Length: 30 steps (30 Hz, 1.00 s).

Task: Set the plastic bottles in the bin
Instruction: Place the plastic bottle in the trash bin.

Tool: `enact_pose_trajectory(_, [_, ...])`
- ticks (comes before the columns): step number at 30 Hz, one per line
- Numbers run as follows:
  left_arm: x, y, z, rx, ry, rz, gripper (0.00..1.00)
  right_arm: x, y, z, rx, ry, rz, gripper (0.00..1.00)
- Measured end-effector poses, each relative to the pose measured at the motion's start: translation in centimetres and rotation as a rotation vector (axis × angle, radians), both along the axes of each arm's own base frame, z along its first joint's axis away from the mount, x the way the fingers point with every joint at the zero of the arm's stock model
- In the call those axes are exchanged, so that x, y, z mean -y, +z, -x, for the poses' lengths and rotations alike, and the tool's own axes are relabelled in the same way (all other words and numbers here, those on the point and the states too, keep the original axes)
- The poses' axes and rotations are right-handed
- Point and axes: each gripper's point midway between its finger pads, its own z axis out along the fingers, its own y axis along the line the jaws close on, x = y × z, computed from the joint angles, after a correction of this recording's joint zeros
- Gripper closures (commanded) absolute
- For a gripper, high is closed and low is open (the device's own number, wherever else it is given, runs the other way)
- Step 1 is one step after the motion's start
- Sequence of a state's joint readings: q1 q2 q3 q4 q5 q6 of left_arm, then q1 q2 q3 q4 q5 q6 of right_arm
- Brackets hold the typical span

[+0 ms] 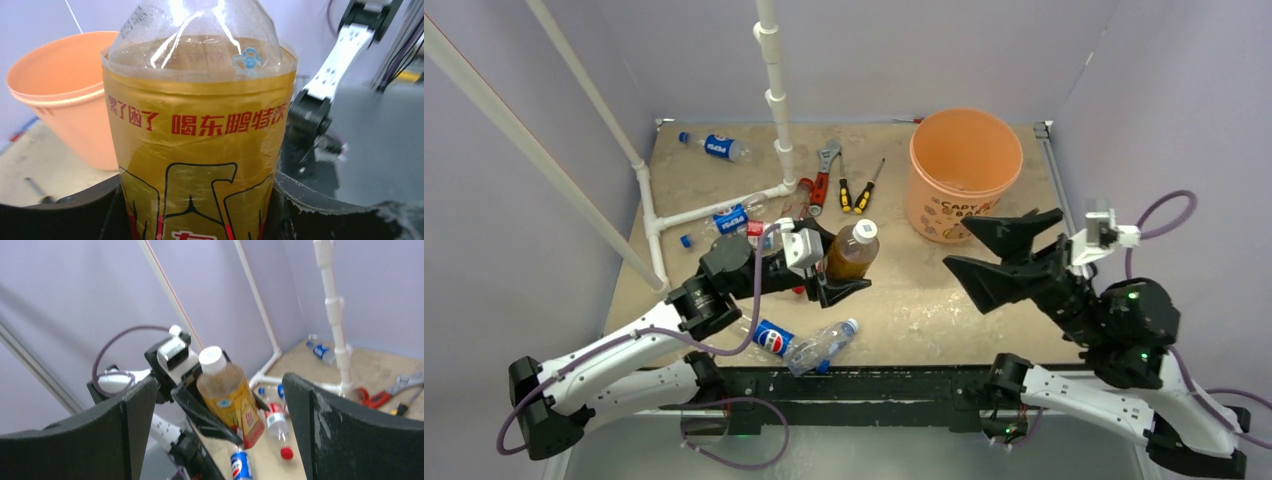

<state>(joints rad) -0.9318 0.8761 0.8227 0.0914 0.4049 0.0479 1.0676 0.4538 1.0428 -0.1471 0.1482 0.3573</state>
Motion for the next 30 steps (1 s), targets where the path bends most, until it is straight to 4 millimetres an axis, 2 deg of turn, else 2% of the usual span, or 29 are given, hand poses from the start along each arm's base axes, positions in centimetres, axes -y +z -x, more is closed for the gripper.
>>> enact_pose_trajectory(5, [1.0, -0.6, 0.4, -0.209, -0.011, 0.149, 0.68, -3.5, -2.2, -1.9, -0.044, 0.010, -0.014, 0.04])
enact_pose_trajectory(8, [1.3, -1.0, 0.5, -0.298, -0.020, 0.187, 0.68, -5.7, -2.9, -3.1, -0.063, 0.014, 0.004, 0.06])
enact_pose_trajectory(14, [1.0, 0.0, 0.8, -0.355, -0.020, 0.237, 0.67, -9.4, -4.4, -5.1, -0.102, 0.015, 0.067, 0.13])
enact_pose_trajectory(18, [0.6, 0.5, 1.0, -0.361, -0.015, 0.252, 0.67, -11.1, -4.5, -5.7, -0.111, 0.025, 0.093, 0.14])
enact_pose_trajectory(21, [0.6, 0.0, 0.9, -0.375, -0.005, 0.237, 0.67, -11.6, -4.4, -5.7, -0.105, 0.037, 0.091, 0.15])
enact_pose_trajectory(30, [0.5, -1.4, 0.9, -0.409, 0.013, 0.193, 0.67, -13.4, -2.5, -6.4, -0.097, 0.056, 0.092, 0.37])
